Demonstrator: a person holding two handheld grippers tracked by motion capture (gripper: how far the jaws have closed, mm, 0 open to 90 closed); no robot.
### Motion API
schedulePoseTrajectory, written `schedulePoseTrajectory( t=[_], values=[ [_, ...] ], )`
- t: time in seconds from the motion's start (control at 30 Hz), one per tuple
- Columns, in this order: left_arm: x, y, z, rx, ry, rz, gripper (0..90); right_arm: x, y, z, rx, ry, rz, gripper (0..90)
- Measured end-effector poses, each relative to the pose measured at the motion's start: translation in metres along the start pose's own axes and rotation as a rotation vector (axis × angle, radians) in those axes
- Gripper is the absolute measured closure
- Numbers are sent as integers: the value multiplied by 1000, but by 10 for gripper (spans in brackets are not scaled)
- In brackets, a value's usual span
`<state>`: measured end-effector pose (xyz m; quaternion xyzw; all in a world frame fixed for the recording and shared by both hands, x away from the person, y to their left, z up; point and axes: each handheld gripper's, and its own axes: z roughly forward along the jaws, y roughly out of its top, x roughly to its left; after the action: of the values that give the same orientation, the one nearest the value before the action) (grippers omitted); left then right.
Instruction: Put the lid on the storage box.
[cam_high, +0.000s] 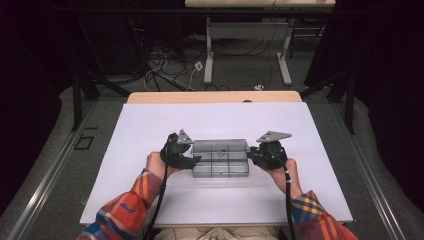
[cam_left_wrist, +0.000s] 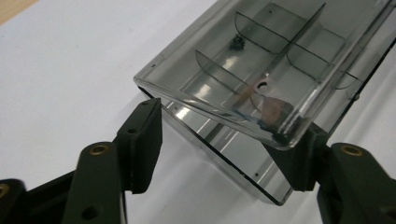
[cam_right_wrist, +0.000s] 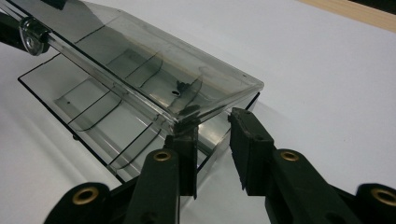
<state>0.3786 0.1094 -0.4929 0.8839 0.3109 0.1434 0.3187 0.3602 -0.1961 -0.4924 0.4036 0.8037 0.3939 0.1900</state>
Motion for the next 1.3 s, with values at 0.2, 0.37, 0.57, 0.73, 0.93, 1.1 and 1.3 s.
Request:
schedulePoseTrajectory(
  t=[0.2, 0.37, 0.57, 0.73, 0.93, 1.1, 1.3],
  values=[
    [-6, -4, -2, -3, -11, -9, 351, 1, -2, 0, 10, 3, -7, 726],
    [-9, -12, -10, -3, -7, -9, 357, 2, -4, 1, 28, 6, -12, 724],
    [-17, -16, -18, -36, 24, -10, 447, 5, -7, 0, 49, 15, -19, 716],
    [-20, -17, -20, -56, 22, -20, 542, 9, -12, -2, 67, 18, -21, 700],
    [-22, -18, -18, -44, 17, -11, 572, 13, -17, -5, 80, 37, -24, 673],
    [-22, -18, -17, -33, 13, -7, 570, 15, -19, -8, 75, 45, -34, 664],
    [-22, -19, -14, -3, -3, -7, 528, 16, -21, -7, 74, 54, -34, 671]
  ],
)
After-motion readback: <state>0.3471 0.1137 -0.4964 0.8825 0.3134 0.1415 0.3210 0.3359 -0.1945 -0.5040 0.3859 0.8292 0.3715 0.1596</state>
